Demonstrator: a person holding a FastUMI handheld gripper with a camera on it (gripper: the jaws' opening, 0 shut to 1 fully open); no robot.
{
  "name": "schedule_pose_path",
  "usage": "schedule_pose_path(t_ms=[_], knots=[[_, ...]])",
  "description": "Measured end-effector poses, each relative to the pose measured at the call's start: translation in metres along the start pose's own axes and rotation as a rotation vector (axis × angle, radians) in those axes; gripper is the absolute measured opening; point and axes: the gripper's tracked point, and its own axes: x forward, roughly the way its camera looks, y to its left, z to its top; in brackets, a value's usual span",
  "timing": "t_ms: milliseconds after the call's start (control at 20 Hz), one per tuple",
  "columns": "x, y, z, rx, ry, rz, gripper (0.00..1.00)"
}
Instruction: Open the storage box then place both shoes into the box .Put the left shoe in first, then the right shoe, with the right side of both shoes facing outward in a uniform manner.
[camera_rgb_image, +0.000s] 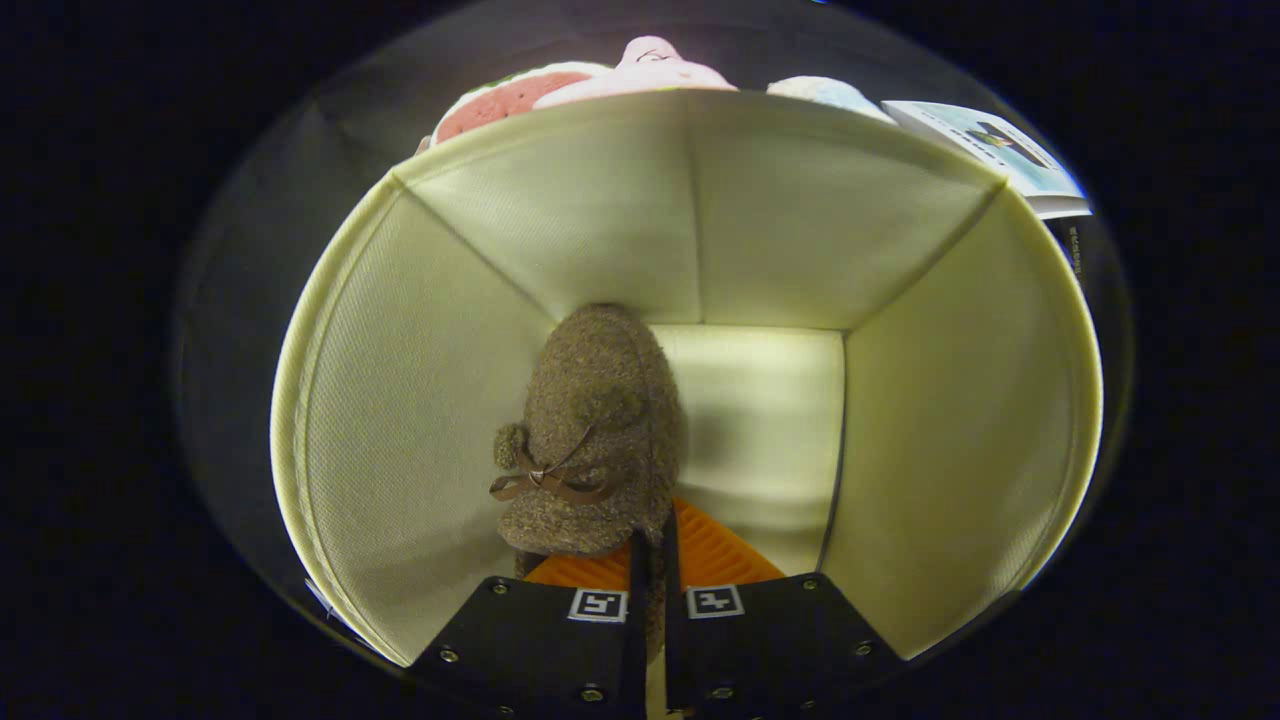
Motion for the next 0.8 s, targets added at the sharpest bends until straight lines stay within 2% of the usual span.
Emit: schedule_pose_path(t_ms=[100, 200, 350, 500, 800], knots=[[-0.006, 0.003, 0.003, -0.031, -0.007, 0.037, 0.15], [-0.018, 0.006, 0.004, -0.038, -0.016, 0.085, 0.29], [-0.048, -0.003, 0.015, -0.096, -0.099, 0.1, 0.45], [-0.079, -0.012, 0.019, -0.161, -0.172, 0.127, 0.51], [-0.153, -0.059, 0.029, -0.113, -0.256, 0.214, 0.52]])
